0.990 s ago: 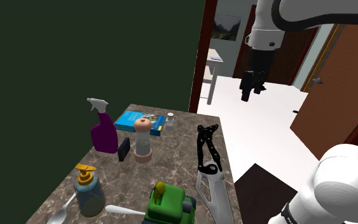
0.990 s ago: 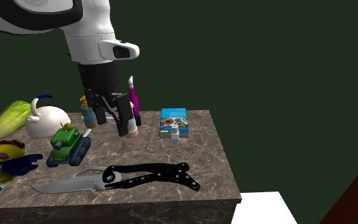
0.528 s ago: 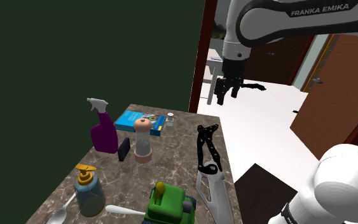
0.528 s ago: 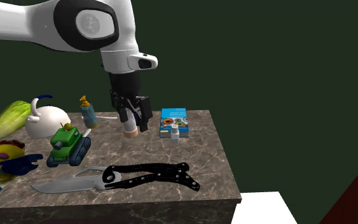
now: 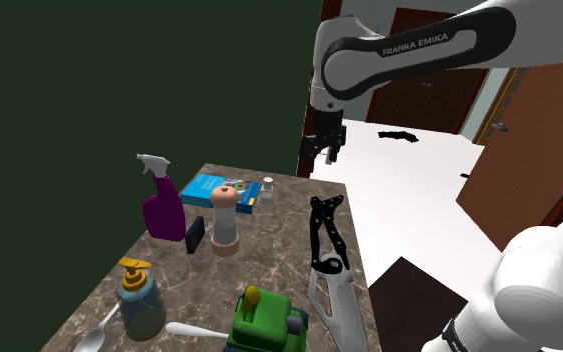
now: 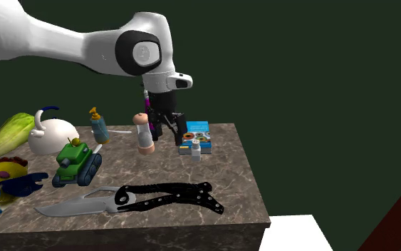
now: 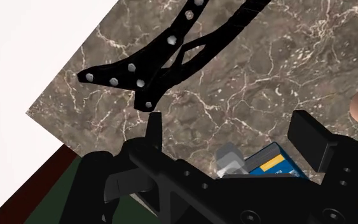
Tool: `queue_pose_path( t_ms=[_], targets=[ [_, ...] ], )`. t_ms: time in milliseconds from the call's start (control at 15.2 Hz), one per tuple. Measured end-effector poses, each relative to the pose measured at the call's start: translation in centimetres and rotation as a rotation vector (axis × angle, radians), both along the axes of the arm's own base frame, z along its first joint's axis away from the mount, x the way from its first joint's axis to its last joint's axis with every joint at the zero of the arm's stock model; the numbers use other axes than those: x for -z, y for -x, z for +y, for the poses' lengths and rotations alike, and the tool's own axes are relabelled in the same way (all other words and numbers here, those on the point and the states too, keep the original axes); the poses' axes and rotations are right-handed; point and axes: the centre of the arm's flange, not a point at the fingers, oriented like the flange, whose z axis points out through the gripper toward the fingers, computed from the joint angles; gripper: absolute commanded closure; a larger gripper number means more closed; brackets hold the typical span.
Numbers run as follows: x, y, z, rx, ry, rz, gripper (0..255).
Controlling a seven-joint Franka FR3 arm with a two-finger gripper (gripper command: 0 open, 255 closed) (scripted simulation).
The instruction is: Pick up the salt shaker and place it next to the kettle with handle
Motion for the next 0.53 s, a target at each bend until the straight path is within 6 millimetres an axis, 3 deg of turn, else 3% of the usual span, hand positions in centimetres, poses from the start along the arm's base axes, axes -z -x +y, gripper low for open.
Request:
queue_pose_path(
  t_ms=[528],
  targets=[
    [5.2,-9.2,2.6,0.023,0.004,-0.017,0]
  ],
)
